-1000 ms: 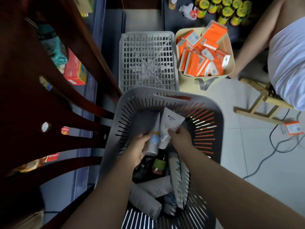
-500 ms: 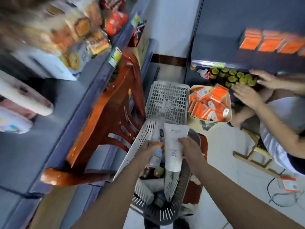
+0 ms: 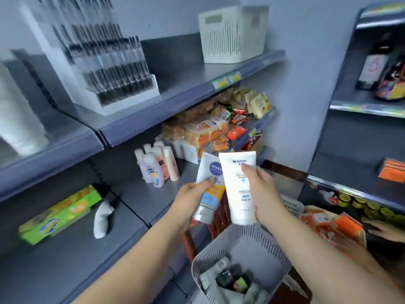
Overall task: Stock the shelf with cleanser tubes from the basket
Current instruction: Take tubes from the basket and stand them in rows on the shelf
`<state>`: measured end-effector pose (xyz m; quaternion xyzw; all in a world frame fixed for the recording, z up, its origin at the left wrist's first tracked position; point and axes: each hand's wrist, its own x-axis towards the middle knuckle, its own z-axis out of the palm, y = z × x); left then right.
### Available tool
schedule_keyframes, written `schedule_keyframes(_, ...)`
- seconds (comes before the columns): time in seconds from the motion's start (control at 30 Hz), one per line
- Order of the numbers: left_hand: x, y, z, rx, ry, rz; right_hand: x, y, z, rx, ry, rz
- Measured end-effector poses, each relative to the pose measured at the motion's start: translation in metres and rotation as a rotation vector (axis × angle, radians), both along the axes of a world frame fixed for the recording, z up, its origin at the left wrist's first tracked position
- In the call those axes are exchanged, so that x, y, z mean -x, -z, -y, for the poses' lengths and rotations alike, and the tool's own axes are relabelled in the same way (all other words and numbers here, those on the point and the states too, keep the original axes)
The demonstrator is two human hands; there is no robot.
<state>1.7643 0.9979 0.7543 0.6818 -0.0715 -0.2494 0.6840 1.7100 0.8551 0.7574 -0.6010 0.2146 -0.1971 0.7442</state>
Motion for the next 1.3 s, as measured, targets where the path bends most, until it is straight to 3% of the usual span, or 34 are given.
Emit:
schedule_keyframes(0.43,0.046,-0.170,-0.182,0.063,-0.460,0.606,-0.015,-0.188,-0.159,0.148,-0.494,0.484)
schedule_keyframes(0.67,0.071,-0.234,-0.298,-0.019,-0.697,0.868,-0.024,-0.256,-0.267,0.270,-0.845,0.540)
schedule_keyframes(1.0,0.085,-0.314,-0.429,-0.183,-0.761,0.988,-0.048,-0.343,-0.368,0.449,-1.057,0.649)
schedule_keyframes(1.3,0.055,-0.356,-0.524,-0.248,-0.741,0.956,-0.095,-0.385,-0.441,0.514,-0.961,0.619)
